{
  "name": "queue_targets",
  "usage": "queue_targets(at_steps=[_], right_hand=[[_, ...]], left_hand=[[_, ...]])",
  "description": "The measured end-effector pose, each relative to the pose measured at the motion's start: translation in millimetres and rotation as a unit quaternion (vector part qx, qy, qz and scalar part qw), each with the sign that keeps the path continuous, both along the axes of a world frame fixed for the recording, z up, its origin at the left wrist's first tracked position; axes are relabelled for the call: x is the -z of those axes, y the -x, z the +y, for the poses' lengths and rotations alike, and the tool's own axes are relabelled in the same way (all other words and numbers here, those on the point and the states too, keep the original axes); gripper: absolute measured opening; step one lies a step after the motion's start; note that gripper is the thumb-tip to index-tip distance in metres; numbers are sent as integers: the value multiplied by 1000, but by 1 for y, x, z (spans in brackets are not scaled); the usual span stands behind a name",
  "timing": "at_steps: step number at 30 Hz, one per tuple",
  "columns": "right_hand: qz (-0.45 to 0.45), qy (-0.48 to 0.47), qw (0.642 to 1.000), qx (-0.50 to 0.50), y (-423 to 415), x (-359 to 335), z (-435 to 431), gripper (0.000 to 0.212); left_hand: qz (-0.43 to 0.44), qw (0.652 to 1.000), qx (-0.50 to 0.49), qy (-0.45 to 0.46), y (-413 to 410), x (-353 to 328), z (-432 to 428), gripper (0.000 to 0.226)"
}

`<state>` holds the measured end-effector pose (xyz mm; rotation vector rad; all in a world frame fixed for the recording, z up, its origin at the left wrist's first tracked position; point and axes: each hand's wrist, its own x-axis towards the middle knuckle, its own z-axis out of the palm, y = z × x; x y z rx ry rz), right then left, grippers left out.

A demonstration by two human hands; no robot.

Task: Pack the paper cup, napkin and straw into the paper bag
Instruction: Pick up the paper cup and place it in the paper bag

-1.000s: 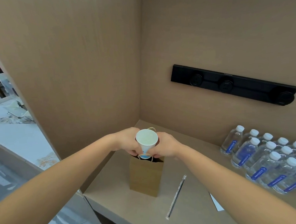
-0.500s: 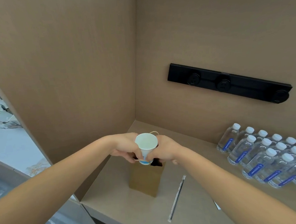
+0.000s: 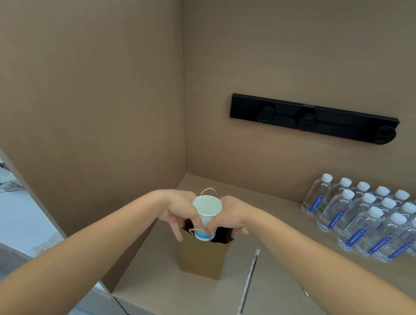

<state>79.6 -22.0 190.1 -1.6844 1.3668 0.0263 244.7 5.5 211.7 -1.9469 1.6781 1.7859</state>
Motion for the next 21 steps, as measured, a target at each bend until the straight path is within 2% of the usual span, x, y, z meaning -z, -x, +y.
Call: queue_targets(at_steps=[4, 8, 12, 14, 18, 21], right_hand=[[-35, 4, 999, 24, 3, 2, -2, 39], [-51, -10, 997, 52, 8, 5, -7, 54], [-56, 1, 998, 40, 6, 10, -6, 53], [-56, 15, 998, 27, 5, 13, -6, 54], [-49, 54, 997, 11, 3, 20, -4, 67], [-21, 100, 994, -30, 0, 25, -5, 66]], left_hand=[[1, 1000, 7, -12, 1, -2, -3, 49], [13, 999, -10, -31, -1, 2, -4, 55], [9, 1000, -1, -20, -1, 5, -5, 46], [-11, 1000, -1, -2, 0, 7, -5, 44], [-72, 996, 24, 44, 4, 12, -6, 60], [-134, 985, 62, 86, 10, 15, -6, 50]])
